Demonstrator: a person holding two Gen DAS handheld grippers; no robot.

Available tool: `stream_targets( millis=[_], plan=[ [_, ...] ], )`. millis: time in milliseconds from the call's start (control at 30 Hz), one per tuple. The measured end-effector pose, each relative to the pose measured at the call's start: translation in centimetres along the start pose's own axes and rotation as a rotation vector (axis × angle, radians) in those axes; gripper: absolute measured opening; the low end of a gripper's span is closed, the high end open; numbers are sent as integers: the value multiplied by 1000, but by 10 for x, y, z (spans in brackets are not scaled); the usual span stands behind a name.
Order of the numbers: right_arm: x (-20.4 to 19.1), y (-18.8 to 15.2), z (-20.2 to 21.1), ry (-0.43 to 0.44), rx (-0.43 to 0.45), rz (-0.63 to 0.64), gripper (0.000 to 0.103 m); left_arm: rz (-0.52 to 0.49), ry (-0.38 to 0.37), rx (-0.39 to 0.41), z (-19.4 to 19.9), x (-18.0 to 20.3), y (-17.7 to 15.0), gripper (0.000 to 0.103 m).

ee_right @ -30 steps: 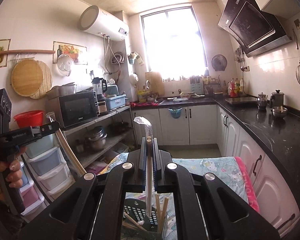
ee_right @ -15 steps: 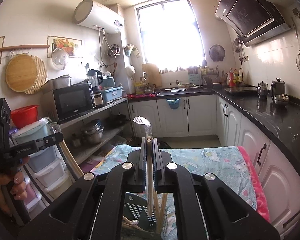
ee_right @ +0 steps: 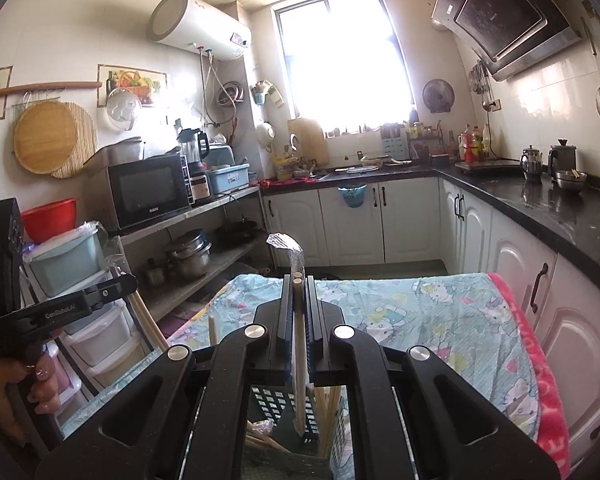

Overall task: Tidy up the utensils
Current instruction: 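Lower the chopstick into the green caddy and open the right tool, then move both open tools back toward the loose chopsticks beside the caddy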

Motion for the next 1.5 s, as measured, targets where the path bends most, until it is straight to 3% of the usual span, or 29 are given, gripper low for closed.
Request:
stream_targets(
  millis=[600,700,733,900,1267,1500],
  plan=[
    [1,-36,-19,-43,-73,-37,6,62,-75,-70,-16,-6,-35,3],
    [3,-39,-19,-49,-88,-40,13,71,-84,-85,-20,-10,-38,5],
    [4,-41,-19,-49,-93,-44,20,75,-85,-90,-20,-11,-39,8],
    [8,-47,-16,-66,-114,-54,26,99,-106,-103,-22,-14,-41,23],
    [10,-49,16,-96,-139,-74,47,132,-126,-99,-2,-25,-37,72],
    [5,-61,38,-126,-174,-40,53,167,-111,-121,9,-45,-50,86]
  ],
)
Point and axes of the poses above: each gripper's, at about its wrist camera, not at the fingertips, and z roughly against the way its jaws point, x to its right, y to its top, the point moved 7 cm from there along -z, roughly the way its jaws point, and after that the axes turned 4 degrees about x, right-handed, at the moved point
